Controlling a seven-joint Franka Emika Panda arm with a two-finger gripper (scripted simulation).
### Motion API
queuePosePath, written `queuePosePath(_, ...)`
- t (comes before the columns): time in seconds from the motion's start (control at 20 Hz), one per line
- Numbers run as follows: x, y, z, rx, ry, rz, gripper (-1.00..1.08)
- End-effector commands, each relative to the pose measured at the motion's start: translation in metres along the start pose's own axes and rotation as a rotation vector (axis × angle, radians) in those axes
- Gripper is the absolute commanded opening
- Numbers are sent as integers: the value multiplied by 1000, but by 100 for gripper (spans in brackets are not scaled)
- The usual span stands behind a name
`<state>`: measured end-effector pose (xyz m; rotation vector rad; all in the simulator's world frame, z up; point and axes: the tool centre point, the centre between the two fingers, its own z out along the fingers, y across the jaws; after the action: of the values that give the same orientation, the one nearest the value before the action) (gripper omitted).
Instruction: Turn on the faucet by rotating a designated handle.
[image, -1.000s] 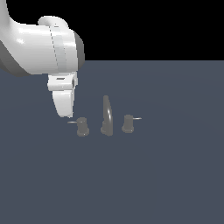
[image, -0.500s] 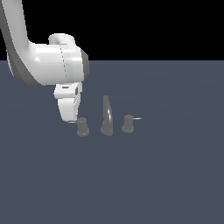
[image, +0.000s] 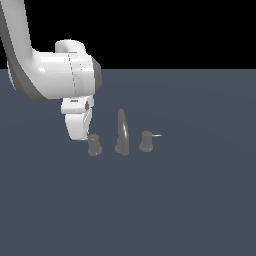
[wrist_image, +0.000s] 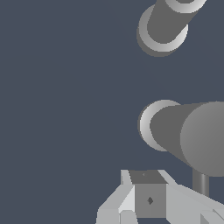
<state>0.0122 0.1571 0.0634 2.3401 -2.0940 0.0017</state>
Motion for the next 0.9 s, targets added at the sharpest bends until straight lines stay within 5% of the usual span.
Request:
queuePosePath(0.0, -5, 7, 0, 0, -1, -1, -100)
queuePosePath(0.85, -6, 51, 0, 2, -2, 2, -100)
